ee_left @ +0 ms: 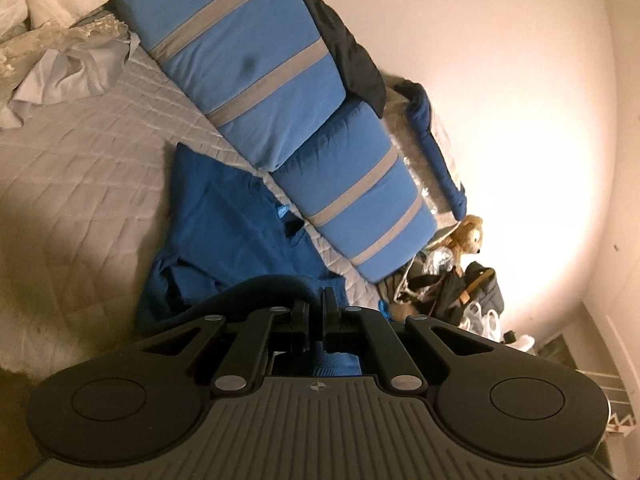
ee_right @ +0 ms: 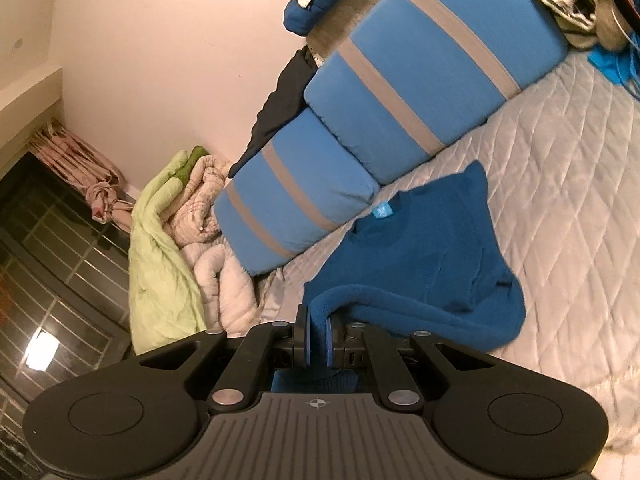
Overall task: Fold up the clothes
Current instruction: 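Lift the hem and fold it toward the collar with both grippers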
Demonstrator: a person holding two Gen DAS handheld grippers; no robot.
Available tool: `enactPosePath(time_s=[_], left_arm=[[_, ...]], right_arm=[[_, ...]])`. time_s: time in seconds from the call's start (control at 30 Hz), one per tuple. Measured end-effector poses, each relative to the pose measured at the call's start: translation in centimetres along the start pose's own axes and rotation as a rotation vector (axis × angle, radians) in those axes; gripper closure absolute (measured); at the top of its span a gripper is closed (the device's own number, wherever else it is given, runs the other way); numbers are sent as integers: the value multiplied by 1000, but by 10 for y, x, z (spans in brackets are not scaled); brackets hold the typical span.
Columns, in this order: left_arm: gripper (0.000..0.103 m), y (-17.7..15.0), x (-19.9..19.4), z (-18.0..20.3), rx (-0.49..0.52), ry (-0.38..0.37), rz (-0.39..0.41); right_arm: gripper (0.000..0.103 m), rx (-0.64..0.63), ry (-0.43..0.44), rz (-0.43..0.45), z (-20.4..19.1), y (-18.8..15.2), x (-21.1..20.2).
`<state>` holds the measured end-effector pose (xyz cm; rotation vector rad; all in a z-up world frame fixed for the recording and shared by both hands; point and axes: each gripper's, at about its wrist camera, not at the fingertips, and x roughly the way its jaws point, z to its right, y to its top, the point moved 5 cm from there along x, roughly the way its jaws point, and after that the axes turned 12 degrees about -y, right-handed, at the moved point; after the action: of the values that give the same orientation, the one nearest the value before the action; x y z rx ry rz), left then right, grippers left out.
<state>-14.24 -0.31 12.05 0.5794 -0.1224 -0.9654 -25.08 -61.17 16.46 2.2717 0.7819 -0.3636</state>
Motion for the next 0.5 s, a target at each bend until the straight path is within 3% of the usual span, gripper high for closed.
enactPosePath(time_s=[0.5], left_arm=[[98,49,35,6,83,20,14]], right_arm=[[94,-7,-6,52,-4,53,43]])
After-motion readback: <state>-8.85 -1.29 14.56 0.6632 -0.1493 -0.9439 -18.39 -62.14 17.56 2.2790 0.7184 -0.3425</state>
